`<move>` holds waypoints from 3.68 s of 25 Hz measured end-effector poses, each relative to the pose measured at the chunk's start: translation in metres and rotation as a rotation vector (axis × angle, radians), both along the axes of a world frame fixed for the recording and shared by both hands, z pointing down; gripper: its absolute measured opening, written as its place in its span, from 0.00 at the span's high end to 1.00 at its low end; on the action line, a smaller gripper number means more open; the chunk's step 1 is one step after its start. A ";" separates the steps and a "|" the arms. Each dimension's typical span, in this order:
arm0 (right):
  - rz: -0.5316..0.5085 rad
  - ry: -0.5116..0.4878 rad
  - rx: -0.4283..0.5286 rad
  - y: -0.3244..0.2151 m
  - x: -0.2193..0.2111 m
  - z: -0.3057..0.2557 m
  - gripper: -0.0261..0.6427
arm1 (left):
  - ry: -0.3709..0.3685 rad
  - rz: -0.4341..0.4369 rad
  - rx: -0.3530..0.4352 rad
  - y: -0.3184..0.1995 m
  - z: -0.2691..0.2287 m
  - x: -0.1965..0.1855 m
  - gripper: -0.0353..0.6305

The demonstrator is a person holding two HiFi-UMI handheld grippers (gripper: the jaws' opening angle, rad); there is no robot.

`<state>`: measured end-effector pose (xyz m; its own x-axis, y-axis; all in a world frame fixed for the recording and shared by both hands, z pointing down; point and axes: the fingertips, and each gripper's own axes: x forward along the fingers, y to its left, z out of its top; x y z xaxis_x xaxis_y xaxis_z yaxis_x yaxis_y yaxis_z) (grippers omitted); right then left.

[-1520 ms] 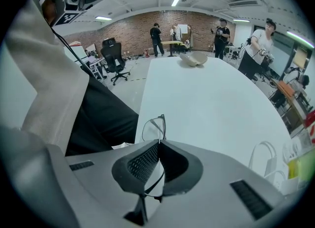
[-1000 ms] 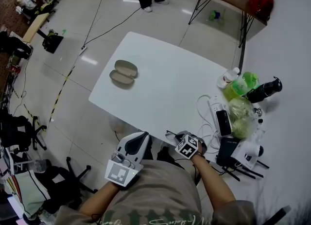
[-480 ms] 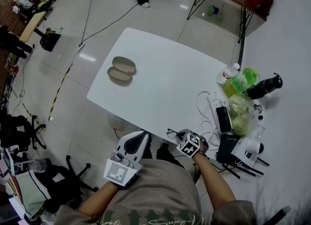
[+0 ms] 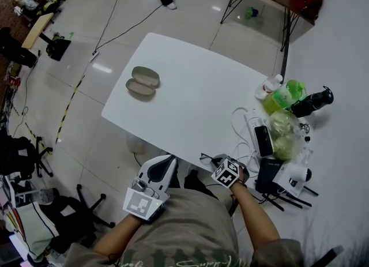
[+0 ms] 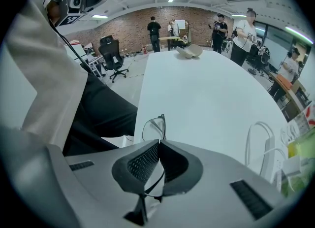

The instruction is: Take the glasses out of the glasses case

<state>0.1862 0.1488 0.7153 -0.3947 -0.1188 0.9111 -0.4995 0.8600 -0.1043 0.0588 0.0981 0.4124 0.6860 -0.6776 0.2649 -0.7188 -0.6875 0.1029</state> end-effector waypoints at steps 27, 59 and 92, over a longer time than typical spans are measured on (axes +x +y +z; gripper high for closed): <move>-0.016 0.017 -0.003 0.014 0.008 0.010 0.93 | 0.015 0.039 -0.026 0.009 0.003 0.018 0.93; 0.072 -0.032 0.012 0.003 0.018 -0.008 0.93 | 0.015 0.056 -0.020 0.012 -0.001 0.027 0.93; 0.501 -0.215 0.183 0.012 -0.058 -0.096 0.93 | 0.098 0.164 -0.107 0.029 0.009 -0.058 0.93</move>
